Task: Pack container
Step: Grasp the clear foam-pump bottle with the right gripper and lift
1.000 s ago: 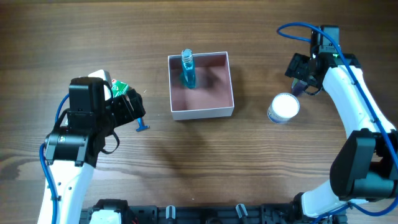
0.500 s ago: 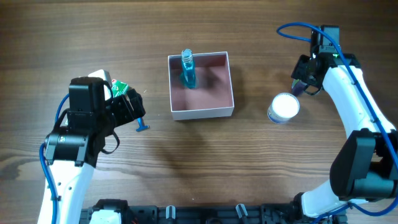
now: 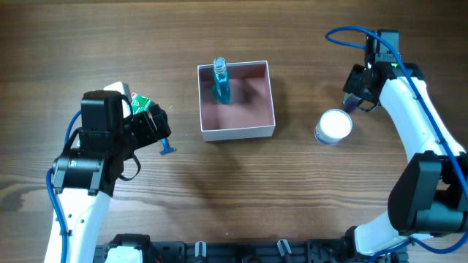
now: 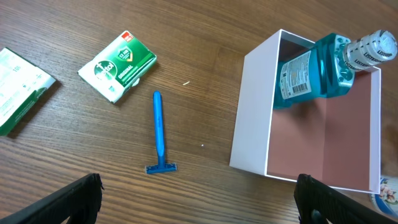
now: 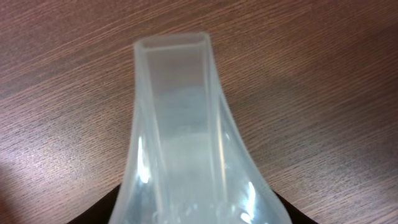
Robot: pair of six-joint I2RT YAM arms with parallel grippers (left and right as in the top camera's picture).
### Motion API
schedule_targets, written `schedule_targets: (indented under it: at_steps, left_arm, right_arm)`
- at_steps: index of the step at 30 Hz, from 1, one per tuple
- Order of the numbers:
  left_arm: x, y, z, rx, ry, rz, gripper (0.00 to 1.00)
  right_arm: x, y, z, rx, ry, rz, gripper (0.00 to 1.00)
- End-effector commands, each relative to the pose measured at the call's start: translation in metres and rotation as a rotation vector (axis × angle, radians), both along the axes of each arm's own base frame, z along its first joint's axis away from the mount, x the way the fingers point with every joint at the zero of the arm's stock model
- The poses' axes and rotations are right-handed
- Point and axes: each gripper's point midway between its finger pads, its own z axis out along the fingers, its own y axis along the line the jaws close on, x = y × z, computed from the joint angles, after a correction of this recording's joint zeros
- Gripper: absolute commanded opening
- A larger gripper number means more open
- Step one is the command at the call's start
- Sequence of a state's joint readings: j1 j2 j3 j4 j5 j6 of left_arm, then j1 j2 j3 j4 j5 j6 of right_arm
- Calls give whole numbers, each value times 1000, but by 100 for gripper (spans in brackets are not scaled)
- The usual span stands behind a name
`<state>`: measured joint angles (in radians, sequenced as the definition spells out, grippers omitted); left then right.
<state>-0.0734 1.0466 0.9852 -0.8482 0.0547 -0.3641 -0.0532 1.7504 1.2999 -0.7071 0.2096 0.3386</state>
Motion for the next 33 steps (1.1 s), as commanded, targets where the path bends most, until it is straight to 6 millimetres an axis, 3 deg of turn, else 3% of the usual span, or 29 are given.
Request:
schedule_targets:
  at_steps: [1, 15, 18, 33]
  left_arm:
    - [2, -5, 8, -4, -24, -29, 100]
    - [2, -5, 8, -4, -23, -29, 100]
    - [2, -5, 8, -4, -23, -29, 100]
    - [2, -5, 8, -4, -23, -29, 100]
  right_arm:
    - [4, 1, -4, 7, -8, 2, 56]
    - [12, 0, 0, 3, -42, 5, 58]
    - [11, 0, 0, -1, -40, 3, 52]
    - [10, -5, 1, -37, -34, 10, 41]
